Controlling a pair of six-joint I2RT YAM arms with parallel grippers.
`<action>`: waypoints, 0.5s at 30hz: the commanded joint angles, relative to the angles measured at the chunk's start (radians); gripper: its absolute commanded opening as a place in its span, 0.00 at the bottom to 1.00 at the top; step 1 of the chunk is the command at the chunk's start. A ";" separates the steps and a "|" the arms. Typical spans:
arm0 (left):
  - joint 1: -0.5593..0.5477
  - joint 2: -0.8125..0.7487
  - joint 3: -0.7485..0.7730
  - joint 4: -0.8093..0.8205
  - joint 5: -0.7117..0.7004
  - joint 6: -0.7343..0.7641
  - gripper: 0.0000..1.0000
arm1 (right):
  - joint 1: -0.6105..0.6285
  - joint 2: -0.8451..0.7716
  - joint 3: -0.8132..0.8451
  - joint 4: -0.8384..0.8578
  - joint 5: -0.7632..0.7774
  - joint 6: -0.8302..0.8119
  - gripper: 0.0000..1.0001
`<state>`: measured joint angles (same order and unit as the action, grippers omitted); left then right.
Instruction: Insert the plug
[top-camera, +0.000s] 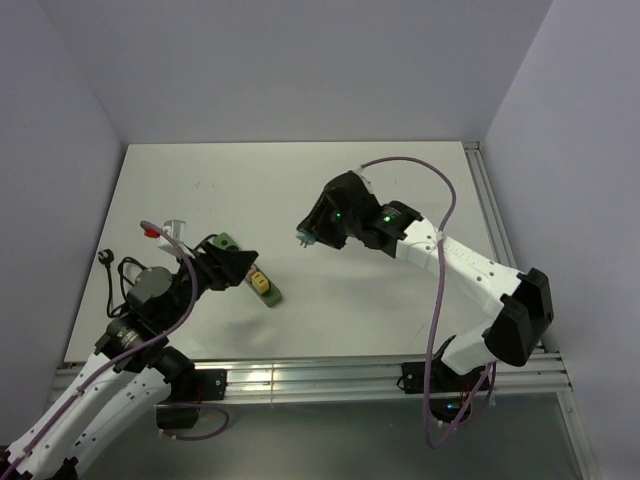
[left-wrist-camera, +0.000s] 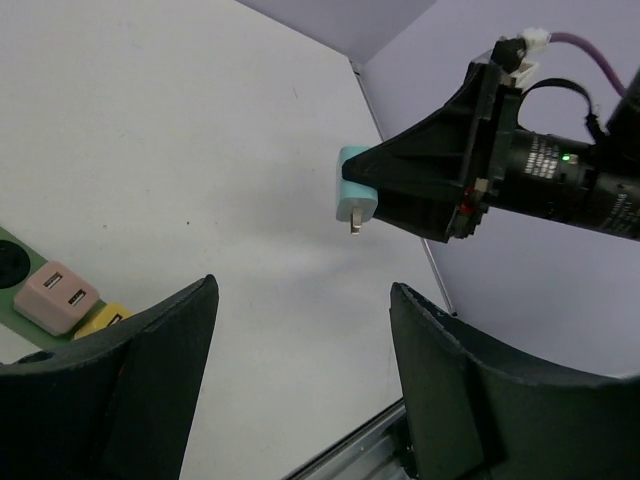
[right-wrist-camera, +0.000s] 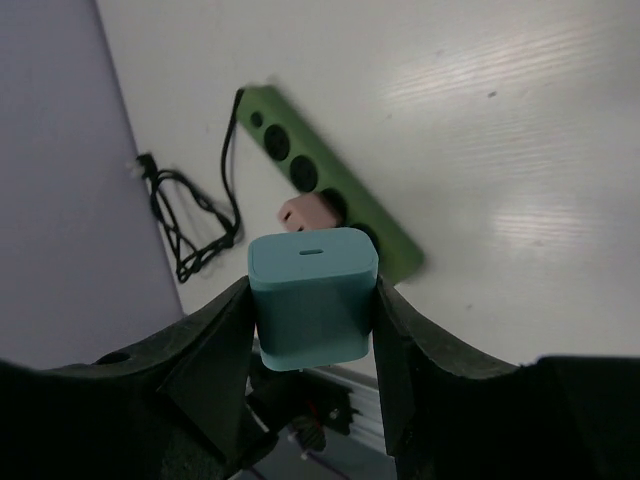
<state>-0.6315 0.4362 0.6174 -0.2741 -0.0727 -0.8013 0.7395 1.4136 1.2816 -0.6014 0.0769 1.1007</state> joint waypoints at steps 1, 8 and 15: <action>0.001 -0.013 -0.093 0.215 0.008 -0.009 0.75 | 0.079 0.056 0.094 0.083 -0.025 0.057 0.00; 0.000 -0.045 -0.228 0.404 -0.039 -0.038 0.79 | 0.178 0.071 0.116 0.115 0.020 0.237 0.00; -0.004 -0.022 -0.277 0.601 -0.029 0.003 0.80 | 0.216 0.076 0.093 0.115 0.046 0.390 0.00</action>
<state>-0.6319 0.3931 0.3454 0.1692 -0.0956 -0.8276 0.9432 1.5047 1.3552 -0.5297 0.0864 1.3846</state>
